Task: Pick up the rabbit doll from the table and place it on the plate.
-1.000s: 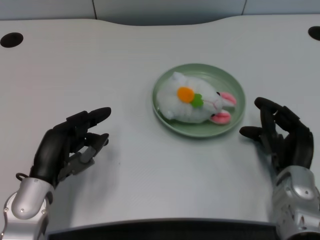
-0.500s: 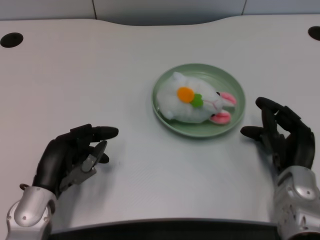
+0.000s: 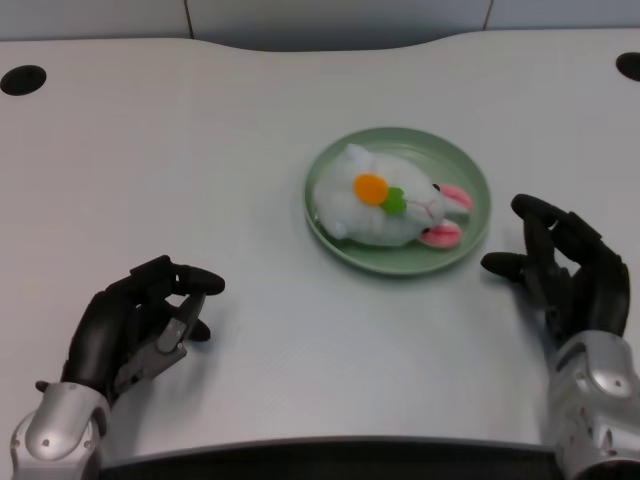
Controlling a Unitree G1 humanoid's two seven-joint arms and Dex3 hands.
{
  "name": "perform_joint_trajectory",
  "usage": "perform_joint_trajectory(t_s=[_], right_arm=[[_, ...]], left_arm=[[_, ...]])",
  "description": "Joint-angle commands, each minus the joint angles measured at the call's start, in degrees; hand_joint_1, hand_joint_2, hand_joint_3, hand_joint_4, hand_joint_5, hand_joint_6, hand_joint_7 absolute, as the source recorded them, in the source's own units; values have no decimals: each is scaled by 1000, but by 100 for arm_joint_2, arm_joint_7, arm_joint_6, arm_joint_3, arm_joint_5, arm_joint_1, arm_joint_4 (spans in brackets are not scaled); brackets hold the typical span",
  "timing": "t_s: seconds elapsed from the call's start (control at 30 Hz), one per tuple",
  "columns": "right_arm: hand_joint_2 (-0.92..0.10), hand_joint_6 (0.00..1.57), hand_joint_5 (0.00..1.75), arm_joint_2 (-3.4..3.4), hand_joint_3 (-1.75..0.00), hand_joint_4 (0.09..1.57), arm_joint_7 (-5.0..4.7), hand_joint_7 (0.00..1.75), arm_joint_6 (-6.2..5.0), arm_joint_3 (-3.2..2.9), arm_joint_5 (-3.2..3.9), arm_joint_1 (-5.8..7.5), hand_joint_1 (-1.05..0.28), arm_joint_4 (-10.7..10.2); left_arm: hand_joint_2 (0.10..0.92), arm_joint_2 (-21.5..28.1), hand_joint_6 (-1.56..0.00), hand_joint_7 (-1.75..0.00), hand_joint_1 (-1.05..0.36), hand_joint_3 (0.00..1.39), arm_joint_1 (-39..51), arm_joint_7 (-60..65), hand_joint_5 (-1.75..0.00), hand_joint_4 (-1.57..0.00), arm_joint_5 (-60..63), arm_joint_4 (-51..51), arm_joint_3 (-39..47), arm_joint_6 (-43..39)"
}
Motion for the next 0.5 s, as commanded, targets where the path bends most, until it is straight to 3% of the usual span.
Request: perform_joint_trajectory(t_s=[0.03, 0.13, 0.23, 0.43, 0.5], right_arm=[[-921, 819, 1064, -41, -246, 787, 22, 440, -126, -8, 13, -113, -308, 148], [-921, 819, 1070, -54, -240, 801, -23, 442, -160, 5, -37, -154, -317, 212], [-921, 813, 1064, -65, -244, 782, 24, 443, -198, -15, -3, -203, -310, 302], [-921, 820, 1082, -61, -245, 784, 87, 457, -156, -63, 92, -251, -304, 339], [-921, 819, 1080, -80, -237, 785, 27, 460, -184, -20, 20, -248, -307, 359]], left_arm=[[921, -12, -565, -1090, -515, 577, -34, 48, -1651, -487, -24, 79, 64, 67], [921, -28, -565, -1098, -515, 575, -75, 55, -1641, -481, -45, 119, 88, 106], [921, -25, -558, -1101, -527, 581, -105, 64, -1643, -485, -23, 139, 90, 90], [921, -16, -549, -1110, -526, 590, -133, 76, -1638, -481, -5, 189, 88, 15], [921, -30, -549, -1118, -527, 591, -121, 84, -1639, -481, -31, 158, 102, 47]])
